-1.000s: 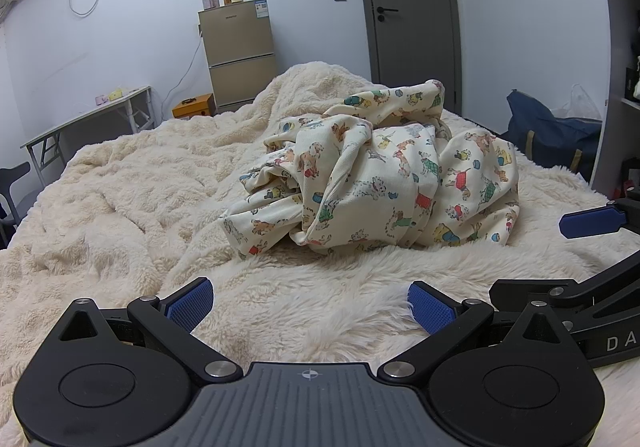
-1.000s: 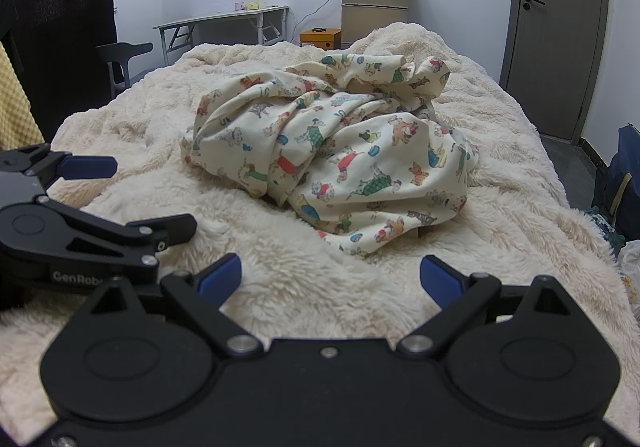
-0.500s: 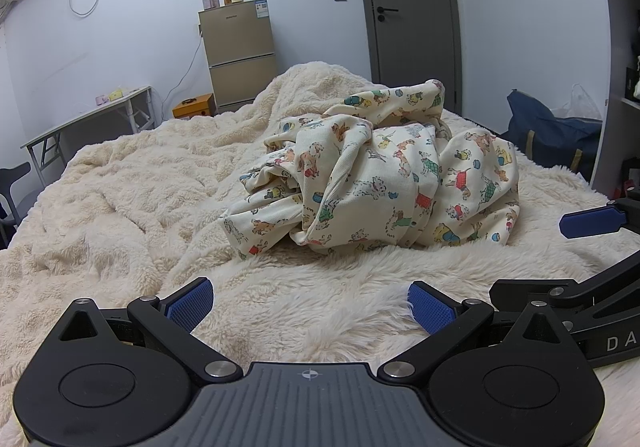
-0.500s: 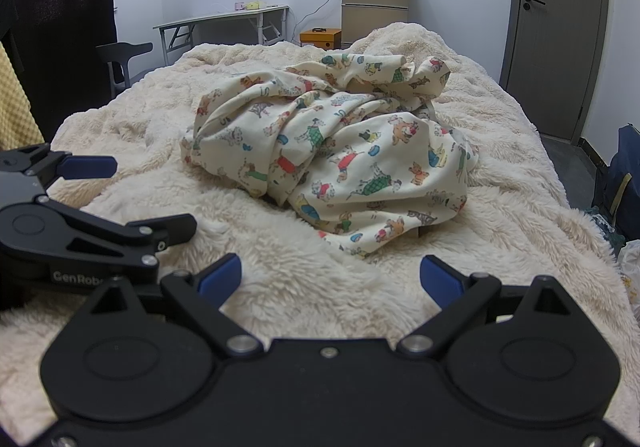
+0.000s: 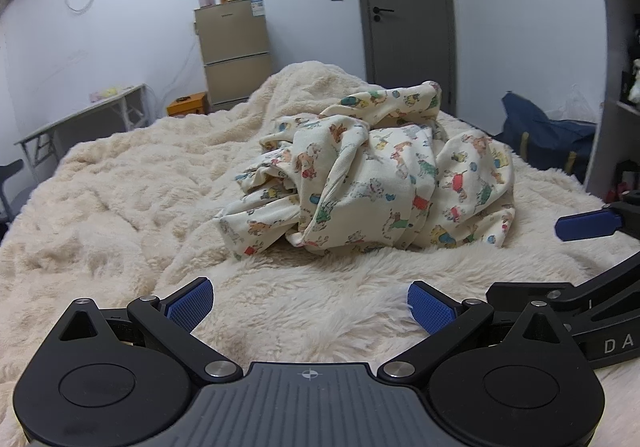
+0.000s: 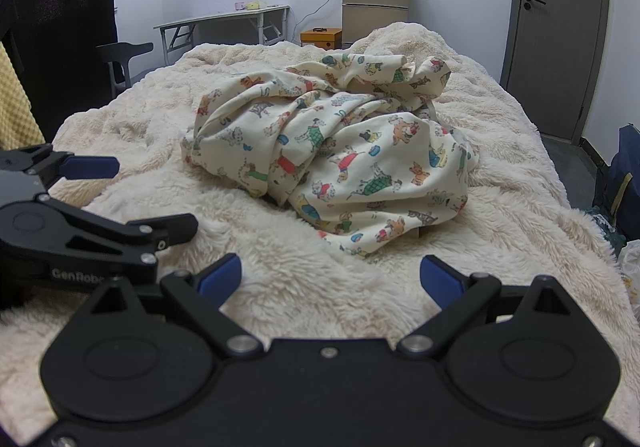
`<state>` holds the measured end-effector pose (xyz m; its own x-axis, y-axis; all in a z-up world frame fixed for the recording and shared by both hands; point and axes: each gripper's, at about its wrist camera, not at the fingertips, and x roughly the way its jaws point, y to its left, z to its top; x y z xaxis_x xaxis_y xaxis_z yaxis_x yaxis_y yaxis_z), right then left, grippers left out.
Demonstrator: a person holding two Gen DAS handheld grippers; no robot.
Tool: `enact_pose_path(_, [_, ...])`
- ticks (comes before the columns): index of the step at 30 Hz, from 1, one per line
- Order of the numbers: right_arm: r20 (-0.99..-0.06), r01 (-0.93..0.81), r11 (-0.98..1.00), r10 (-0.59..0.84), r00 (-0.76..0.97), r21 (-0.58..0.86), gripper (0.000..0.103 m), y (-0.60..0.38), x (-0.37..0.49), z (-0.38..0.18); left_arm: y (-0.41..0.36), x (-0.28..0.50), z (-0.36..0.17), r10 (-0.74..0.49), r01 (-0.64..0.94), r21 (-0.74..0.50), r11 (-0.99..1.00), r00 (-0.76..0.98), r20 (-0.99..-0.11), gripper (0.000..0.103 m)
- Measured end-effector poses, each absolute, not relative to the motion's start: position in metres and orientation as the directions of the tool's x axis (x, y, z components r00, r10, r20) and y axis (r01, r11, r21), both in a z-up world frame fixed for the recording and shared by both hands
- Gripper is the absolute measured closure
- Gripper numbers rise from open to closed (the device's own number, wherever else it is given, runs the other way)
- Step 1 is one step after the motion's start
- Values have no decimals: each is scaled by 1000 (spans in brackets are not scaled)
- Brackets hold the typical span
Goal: Fold clothes
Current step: 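Grasp the printed fabric with the left gripper and lift it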
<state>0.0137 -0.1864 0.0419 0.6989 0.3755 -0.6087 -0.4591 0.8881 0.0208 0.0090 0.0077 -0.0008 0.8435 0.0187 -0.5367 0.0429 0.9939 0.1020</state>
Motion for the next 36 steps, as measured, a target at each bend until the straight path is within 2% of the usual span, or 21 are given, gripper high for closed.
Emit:
enact_pose_path(4, [-573,-465,885,380,726,-2,7,-191,22,55,25,21,7,-59,102,47,994,834,-548,0])
enact_pose_path(6, [-527,-483,875,390,755,-44,7,-194,30,68,37,29,11,-80,107,18,994,839,-538,0])
enact_pose_path(9, [-493,-523,844,407,769,-118,7,-191,41,80,49,34,15,-92,112,12,994,871,-483,0])
enact_pose_path(11, [-495,-571,809,443,748,-138,7,-188,56,89,59,36,18,-97,94,-29,995,897,-431,0])
enact_pose_path(15, [-546,-641,754,480,687,-144,7,-180,92,108,68,56,41,-174,165,-56,985,892,-416,0])
enact_pose_path(17, [-576,-661,740,489,655,-123,7,-173,110,118,73,68,52,-210,201,-64,977,888,-410,0])
enact_pose_path(21, [-593,-642,765,494,636,-51,7,-161,147,129,79,108,60,-184,141,-127,982,868,-460,0])
enact_pose_path(24, [-581,-585,810,497,644,44,7,-169,155,116,80,120,42,-334,218,-284,934,814,-474,6])
enact_pose_path(26, [-555,-555,826,510,657,101,7,-182,149,107,76,122,31,-398,257,-336,906,791,-466,10])
enact_pose_path(27, [-547,-540,832,511,663,122,7,-190,144,103,72,122,27,-411,272,-338,901,786,-462,16])
enact_pose_path(29, [-538,-525,838,513,669,147,7,-204,135,97,56,123,23,-373,283,-254,925,804,-463,31])
enact_pose_path(31, [-535,-512,846,503,678,146,7,-218,128,92,42,122,21,-327,278,-172,945,828,-455,64])
enact_pose_path(32, [-534,-500,854,493,687,146,7,-227,127,89,39,119,20,-330,291,-154,944,833,-444,70])
enact_pose_path(33, [-532,-486,861,485,694,152,7,-235,128,87,36,115,20,-333,304,-138,943,839,-430,86])
enact_pose_path(34, [-531,-471,868,477,700,157,7,-243,129,85,34,109,19,-339,316,-124,941,849,-405,95])
enact_pose_path(36, [-530,-446,878,464,710,171,7,-257,131,82,38,95,20,-361,341,-121,932,861,-357,97])
